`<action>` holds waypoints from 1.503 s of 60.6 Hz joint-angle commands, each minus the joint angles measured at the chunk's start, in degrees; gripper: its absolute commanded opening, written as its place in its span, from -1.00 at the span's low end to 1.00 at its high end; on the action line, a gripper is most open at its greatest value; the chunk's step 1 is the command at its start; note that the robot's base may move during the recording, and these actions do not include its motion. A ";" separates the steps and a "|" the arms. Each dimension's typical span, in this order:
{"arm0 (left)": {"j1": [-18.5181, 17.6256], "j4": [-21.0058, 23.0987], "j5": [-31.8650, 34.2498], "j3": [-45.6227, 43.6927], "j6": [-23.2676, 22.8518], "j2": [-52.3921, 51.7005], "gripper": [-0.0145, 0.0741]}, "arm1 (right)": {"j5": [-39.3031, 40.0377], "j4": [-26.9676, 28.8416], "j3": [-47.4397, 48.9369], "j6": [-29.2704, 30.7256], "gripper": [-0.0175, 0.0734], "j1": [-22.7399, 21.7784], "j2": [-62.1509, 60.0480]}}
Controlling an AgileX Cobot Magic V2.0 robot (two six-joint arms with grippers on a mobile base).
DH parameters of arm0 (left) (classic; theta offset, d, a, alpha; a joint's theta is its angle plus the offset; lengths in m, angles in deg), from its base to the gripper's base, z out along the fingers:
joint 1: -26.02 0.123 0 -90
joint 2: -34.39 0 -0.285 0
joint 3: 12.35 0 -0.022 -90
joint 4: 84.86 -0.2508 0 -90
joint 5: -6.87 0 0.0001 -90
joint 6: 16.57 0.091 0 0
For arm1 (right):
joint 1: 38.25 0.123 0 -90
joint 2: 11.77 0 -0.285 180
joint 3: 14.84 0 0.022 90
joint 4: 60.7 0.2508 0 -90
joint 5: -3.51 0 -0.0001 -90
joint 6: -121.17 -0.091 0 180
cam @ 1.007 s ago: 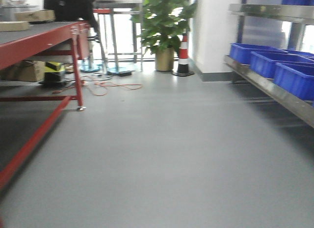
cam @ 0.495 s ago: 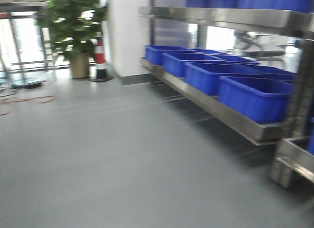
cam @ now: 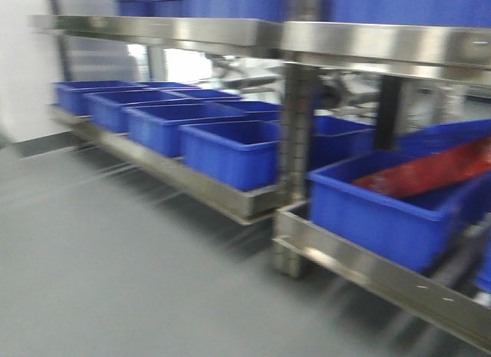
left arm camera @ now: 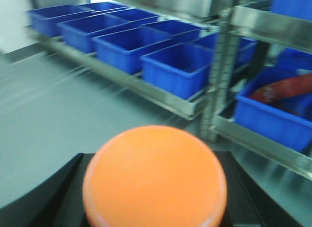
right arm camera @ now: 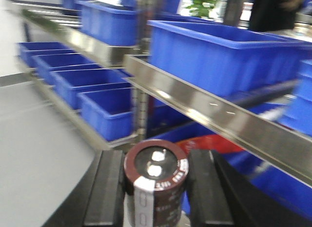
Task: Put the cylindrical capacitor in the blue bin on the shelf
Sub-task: 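Hold both objects and drive up to the shelf of blue bins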
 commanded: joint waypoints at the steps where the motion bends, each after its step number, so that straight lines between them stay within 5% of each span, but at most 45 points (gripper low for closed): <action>1: -0.40 0.00 1.62 -0.24 0.00 -0.39 -0.92 | 1.61 -0.17 0.21 0.17 -0.90 0.00 -0.23; 91: -0.40 0.00 1.62 -0.24 0.00 -0.39 -0.92 | 1.61 -0.17 0.21 0.17 -0.90 0.00 -0.23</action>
